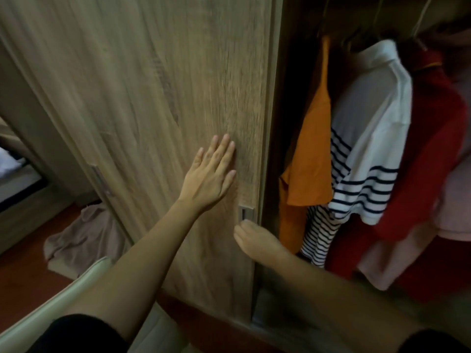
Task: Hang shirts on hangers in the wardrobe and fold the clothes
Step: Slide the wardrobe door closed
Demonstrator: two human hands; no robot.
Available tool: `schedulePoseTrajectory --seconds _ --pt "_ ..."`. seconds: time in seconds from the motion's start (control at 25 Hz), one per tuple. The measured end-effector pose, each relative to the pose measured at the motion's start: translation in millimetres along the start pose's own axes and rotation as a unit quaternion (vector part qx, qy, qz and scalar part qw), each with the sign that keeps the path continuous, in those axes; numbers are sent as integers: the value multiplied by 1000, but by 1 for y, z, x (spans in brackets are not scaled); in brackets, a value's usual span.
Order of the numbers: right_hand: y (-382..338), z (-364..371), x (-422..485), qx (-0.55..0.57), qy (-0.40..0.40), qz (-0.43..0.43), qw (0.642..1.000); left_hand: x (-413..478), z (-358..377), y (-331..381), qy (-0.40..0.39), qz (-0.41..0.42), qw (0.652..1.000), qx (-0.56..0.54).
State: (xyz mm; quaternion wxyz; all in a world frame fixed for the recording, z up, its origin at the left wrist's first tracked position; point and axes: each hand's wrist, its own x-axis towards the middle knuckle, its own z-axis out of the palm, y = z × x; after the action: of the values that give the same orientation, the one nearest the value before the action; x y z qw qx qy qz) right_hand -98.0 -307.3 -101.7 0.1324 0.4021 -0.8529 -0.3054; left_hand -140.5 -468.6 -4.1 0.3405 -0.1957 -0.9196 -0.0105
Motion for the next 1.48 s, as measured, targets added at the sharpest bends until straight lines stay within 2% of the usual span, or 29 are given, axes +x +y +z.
schedulePoseTrajectory --seconds 0.12,0.28,0.48,0.64,0.84,1.0,1.08,1.28,1.48 --pt "18 16 3 -80 -23 -14 996 -1 26 -5 31 35 998 40" --pt "20 26 7 -150 -35 -44 987 -1 39 -7 64 40 996 47" --pt "23 28 -2 -142 -11 -66 988 1 37 5 100 62 987 108" --pt "26 41 -36 -122 5 -58 991 7 47 32 120 91 985 84" --pt "40 67 -101 -72 -29 1 997 27 62 104 188 165 966 68" --pt "61 90 -161 -132 -98 -15 986 41 64 174 228 199 953 31" --pt "75 93 -196 -134 -95 -13 986 46 62 210 247 213 945 27" --pt "97 103 -286 -141 -125 -31 982 62 61 294 277 244 929 10" --pt "113 109 -357 -108 -175 19 978 69 58 371 288 250 924 -4"
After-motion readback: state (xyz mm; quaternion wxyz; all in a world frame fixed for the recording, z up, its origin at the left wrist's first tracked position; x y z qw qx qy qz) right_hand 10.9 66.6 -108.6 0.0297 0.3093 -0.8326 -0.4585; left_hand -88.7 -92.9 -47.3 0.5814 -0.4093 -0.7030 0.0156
